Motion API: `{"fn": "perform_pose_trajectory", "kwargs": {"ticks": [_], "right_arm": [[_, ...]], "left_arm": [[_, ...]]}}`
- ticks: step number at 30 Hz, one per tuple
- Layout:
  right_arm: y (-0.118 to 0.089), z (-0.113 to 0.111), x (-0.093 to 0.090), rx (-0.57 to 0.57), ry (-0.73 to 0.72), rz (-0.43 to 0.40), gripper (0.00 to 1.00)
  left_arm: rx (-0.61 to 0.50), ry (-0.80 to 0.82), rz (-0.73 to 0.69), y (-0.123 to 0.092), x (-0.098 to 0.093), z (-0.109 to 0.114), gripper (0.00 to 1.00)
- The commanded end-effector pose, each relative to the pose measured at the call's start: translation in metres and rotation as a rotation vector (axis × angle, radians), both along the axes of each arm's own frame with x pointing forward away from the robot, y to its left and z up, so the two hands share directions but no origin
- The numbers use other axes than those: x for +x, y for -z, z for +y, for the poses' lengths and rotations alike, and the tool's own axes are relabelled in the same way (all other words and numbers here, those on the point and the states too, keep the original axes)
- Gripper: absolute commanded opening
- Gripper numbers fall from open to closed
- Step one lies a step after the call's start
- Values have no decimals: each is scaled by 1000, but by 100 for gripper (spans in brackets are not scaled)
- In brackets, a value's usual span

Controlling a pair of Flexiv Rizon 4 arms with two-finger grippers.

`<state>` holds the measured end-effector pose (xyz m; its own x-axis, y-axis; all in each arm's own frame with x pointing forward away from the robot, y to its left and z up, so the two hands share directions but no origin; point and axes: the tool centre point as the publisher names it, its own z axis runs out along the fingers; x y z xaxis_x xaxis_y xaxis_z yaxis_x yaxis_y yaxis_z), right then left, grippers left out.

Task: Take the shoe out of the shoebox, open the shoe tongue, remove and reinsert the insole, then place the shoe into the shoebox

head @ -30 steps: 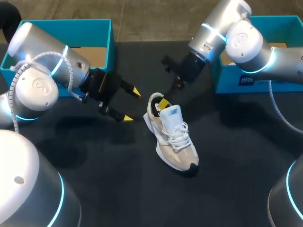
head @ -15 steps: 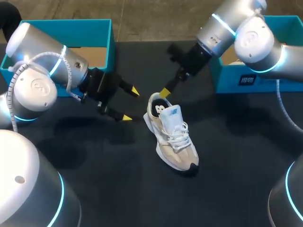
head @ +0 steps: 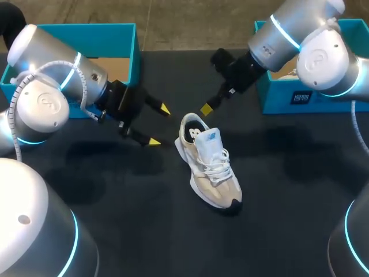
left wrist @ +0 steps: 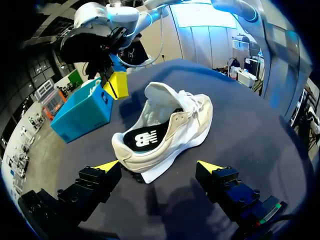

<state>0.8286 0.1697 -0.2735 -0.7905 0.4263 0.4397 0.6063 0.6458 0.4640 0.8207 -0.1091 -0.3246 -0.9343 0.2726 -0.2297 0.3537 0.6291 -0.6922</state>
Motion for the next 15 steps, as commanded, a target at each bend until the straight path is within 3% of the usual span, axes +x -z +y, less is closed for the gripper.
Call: {"fn": "perform_pose_trajectory", "kwargs": {"ticks": [1,15], "right_arm": [[-5,-4,-9,-77,67,-88,0],[-2,-2,-8,-76,89,-91,0]], "left_arm": [[-6,9,23,0,6,1,100],[5,17,24,-9,11,5,100]]}}
